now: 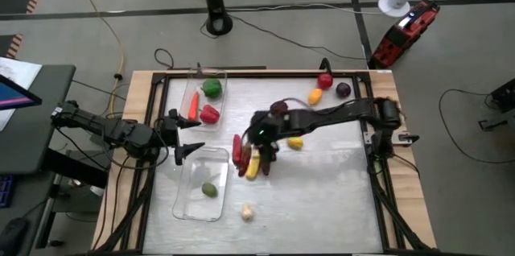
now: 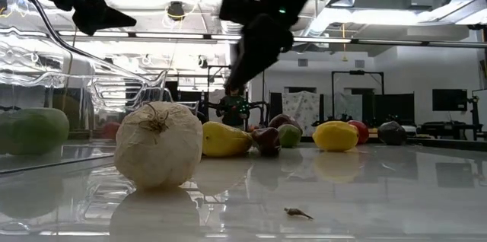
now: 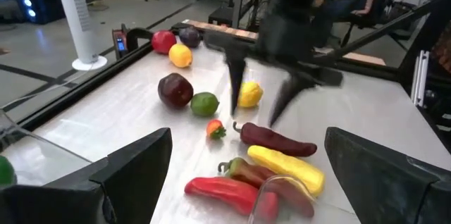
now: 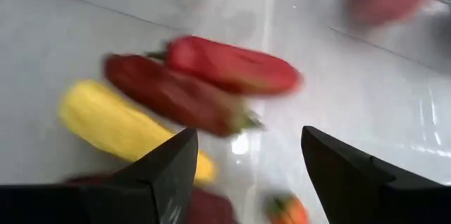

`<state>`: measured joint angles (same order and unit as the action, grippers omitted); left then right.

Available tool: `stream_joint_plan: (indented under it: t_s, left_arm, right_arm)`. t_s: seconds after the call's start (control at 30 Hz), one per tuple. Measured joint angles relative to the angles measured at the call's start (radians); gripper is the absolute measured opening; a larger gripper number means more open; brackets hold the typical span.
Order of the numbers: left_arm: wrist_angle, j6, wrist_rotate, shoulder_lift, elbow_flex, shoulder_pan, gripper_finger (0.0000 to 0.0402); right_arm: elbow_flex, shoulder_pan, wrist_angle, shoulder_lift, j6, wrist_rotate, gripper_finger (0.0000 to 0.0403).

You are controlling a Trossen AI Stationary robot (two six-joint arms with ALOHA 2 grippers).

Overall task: Sort produce into baskets
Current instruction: Put the green lime into the bottom transparent bin

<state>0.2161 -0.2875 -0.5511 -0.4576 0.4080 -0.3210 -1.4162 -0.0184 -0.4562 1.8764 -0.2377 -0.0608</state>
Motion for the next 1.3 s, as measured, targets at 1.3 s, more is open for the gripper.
stream_joint_plan:
  t_s: [1.3]
  left_arm:
    - [0.014,-0.022,-0.031,0.0,0.0,0.0,0.0361]
  right_arm:
    - [0.513,-0.179,0.414,-0.095,0.091,-0.154,0.025]
